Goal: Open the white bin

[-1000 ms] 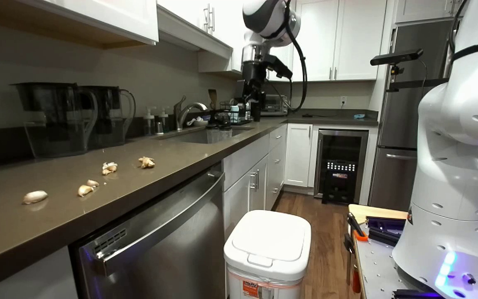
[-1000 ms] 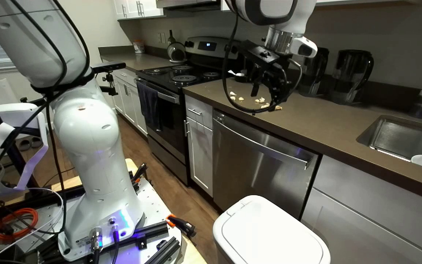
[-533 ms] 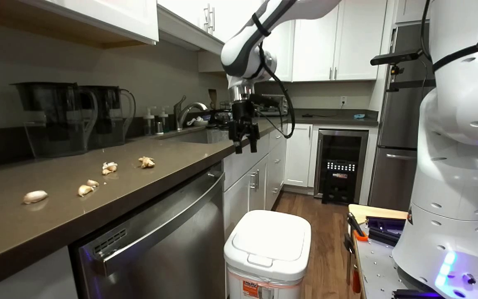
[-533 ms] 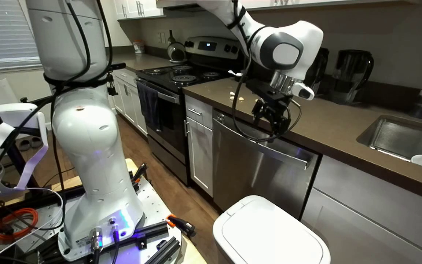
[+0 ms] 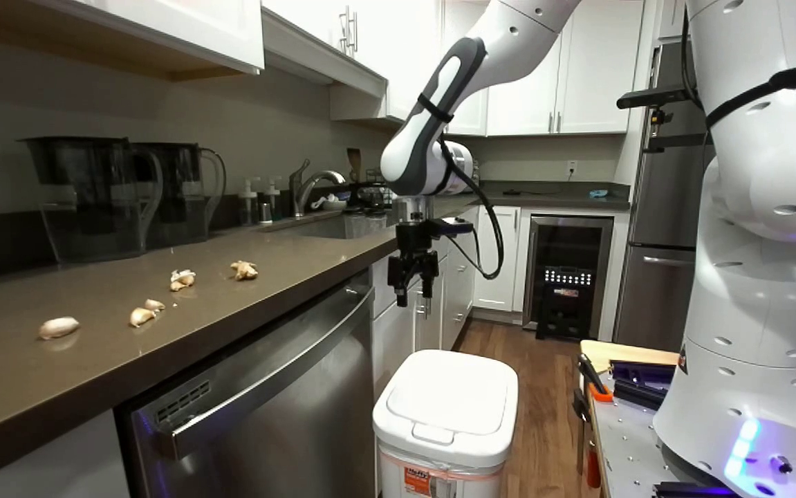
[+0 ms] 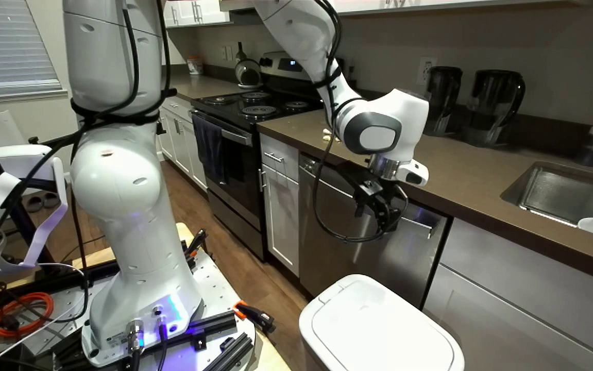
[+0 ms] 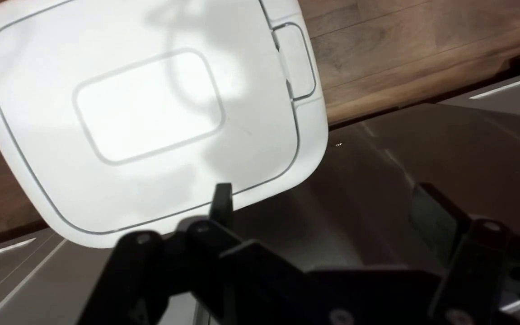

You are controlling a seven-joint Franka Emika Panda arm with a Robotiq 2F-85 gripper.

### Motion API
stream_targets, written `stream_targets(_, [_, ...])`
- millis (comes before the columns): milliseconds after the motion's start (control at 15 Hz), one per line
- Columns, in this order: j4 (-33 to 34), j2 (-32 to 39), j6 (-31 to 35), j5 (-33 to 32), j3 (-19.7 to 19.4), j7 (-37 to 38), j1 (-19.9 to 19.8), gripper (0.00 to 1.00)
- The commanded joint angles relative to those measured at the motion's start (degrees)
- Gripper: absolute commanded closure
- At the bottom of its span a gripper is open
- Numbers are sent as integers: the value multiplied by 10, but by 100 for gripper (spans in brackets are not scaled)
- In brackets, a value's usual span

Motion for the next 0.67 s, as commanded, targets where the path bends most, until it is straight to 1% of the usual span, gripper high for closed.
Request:
stream_targets(0, [-48,20,65,53,36,-29,-30,0])
stream_targets(133, [-52,46,64,69,51,-31,-40,0])
stream_targets(200, [-42,63,40,71,56,-31,-46,0])
stream_targets(267, [-49,39,46,43,47,-3,-35,0])
stream_targets(533, [-46,65,46,46,54,-3,-41,0])
stream_targets(600, [-52,80,87,-19,30,60,4,0])
